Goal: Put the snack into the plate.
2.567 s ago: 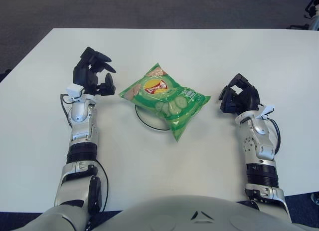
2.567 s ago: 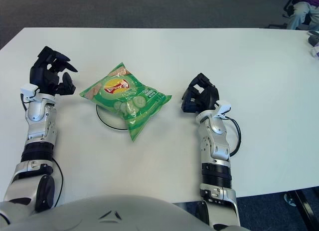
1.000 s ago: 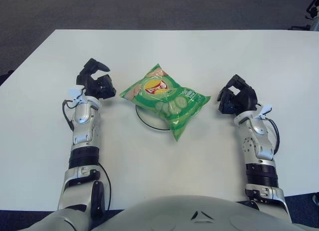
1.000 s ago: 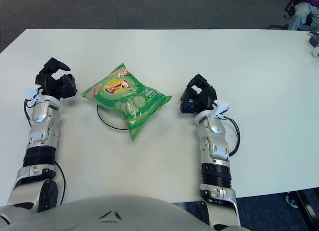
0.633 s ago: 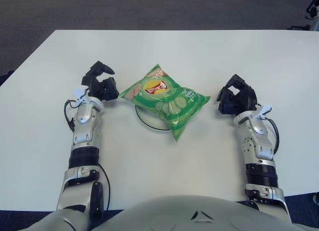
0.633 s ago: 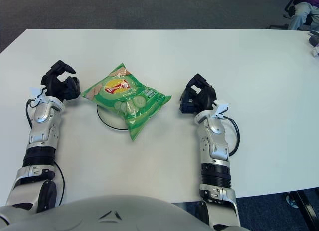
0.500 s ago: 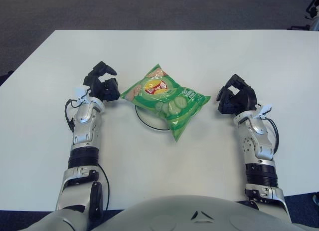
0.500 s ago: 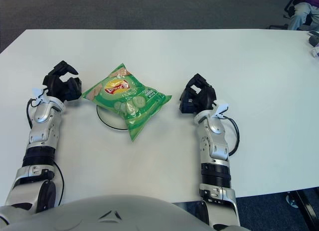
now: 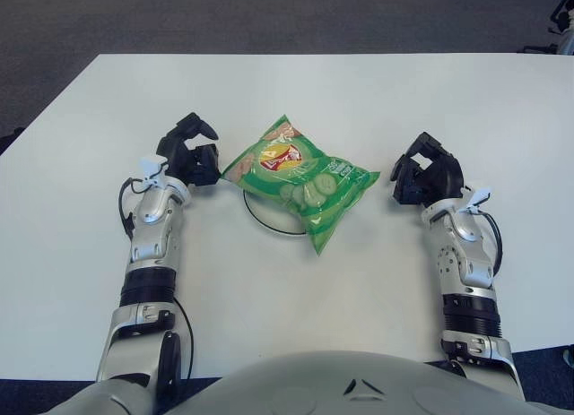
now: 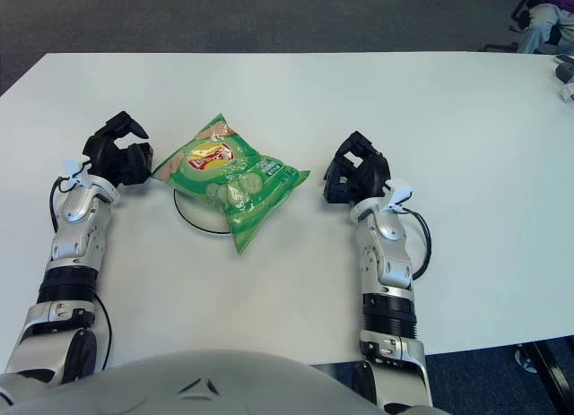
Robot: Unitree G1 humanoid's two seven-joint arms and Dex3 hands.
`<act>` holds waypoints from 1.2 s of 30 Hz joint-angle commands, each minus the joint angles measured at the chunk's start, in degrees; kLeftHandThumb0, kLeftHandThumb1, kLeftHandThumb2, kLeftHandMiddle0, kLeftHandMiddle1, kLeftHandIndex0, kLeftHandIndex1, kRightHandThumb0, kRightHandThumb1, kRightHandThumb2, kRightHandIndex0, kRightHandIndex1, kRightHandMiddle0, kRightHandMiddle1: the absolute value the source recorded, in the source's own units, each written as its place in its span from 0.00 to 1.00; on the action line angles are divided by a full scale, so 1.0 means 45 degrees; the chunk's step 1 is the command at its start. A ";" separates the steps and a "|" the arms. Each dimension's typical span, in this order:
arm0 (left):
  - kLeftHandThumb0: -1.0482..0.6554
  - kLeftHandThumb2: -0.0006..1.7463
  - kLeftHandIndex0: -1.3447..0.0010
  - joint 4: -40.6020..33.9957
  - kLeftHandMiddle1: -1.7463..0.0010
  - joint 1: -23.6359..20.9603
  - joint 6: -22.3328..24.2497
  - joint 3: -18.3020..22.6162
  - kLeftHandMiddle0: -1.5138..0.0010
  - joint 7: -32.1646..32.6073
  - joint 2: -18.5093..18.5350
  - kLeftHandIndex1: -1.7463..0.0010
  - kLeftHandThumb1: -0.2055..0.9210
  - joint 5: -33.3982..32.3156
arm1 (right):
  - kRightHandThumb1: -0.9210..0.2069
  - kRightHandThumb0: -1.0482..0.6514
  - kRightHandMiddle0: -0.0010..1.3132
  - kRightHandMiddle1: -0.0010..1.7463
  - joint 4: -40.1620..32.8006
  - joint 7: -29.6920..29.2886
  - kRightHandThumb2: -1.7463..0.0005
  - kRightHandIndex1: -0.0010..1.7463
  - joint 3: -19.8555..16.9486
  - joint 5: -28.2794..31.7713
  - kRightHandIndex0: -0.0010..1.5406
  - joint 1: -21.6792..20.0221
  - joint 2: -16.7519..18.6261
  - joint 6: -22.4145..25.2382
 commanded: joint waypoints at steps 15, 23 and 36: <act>0.32 0.80 0.50 0.0375 0.00 0.2266 0.0319 -0.0191 0.13 -0.0199 -0.0684 0.00 0.40 -0.0113 | 0.87 0.61 0.52 1.00 0.0704 0.0260 0.00 1.00 -0.0179 -0.0008 0.57 0.1308 0.0004 -0.0051; 0.32 0.80 0.50 0.0356 0.00 0.2291 0.0304 -0.0173 0.13 -0.0145 -0.0681 0.00 0.40 -0.0071 | 0.87 0.61 0.53 0.99 0.0623 0.0278 0.00 1.00 -0.0205 0.0029 0.57 0.1339 0.0004 0.0086; 0.31 0.81 0.49 0.0520 0.00 0.2258 0.0161 -0.0102 0.13 -0.0146 -0.0656 0.00 0.39 -0.0050 | 0.87 0.61 0.52 1.00 0.0655 0.0275 0.00 1.00 -0.0184 -0.0057 0.57 0.1356 0.0036 -0.0037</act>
